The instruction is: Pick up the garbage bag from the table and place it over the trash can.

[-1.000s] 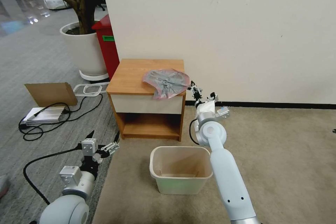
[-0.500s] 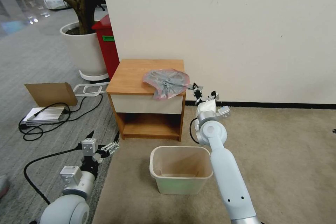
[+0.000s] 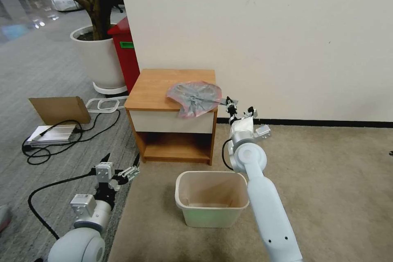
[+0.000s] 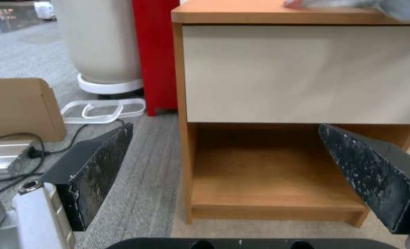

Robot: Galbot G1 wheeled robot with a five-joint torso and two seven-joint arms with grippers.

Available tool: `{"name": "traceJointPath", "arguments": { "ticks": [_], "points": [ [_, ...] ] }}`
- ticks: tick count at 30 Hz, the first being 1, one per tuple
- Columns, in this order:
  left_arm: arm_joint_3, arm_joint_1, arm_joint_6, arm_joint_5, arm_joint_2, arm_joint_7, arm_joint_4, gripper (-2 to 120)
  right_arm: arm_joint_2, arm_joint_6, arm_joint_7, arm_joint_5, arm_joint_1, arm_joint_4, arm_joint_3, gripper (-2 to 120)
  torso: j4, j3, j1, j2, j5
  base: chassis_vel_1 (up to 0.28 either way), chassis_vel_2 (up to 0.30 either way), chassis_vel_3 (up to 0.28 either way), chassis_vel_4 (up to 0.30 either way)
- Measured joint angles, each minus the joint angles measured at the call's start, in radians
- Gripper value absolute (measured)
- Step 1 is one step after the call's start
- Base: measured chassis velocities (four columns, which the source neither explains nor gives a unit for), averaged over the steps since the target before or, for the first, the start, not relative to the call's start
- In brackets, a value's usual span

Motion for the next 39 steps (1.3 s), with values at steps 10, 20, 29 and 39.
{"name": "traceJointPath", "arguments": {
  "ticks": [10, 20, 29, 39],
  "points": [
    [-0.026, -0.01, -0.001, -0.023, 0.008, -0.027, 0.002, 100, -0.129, -0.081, 0.068, -0.024, -0.155, 0.153, -0.077, 0, 0.0, 0.0, 0.0, 0.0, -0.0001, 0.0, 0.0, 0.0, 0.0],
    [-0.056, -0.012, -0.009, -0.048, 0.02, -0.05, -0.002, 100, -0.319, -0.203, 0.127, -0.068, -0.307, 0.279, -0.12, 0, 0.0, 0.0, 0.0, 0.0, -0.0001, 0.0, 0.0, 0.0, 0.0],
    [-0.038, -0.022, -0.01, -0.052, 0.008, -0.053, 0.008, 100, -0.419, -0.262, 0.122, -0.152, -0.429, 0.328, -0.171, 0, -0.0001, 0.0, 0.0, 0.0, -0.0001, 0.0, 0.0, 0.0, 0.0],
    [-0.04, -0.017, -0.011, -0.052, 0.006, -0.054, 0.013, 100, -0.421, -0.27, 0.119, -0.17, -0.418, 0.335, -0.212, 0, 0.0001, 0.0, 0.0, 0.0, -0.0001, 0.0, 0.0, 0.0, 0.0]
  ]
}}
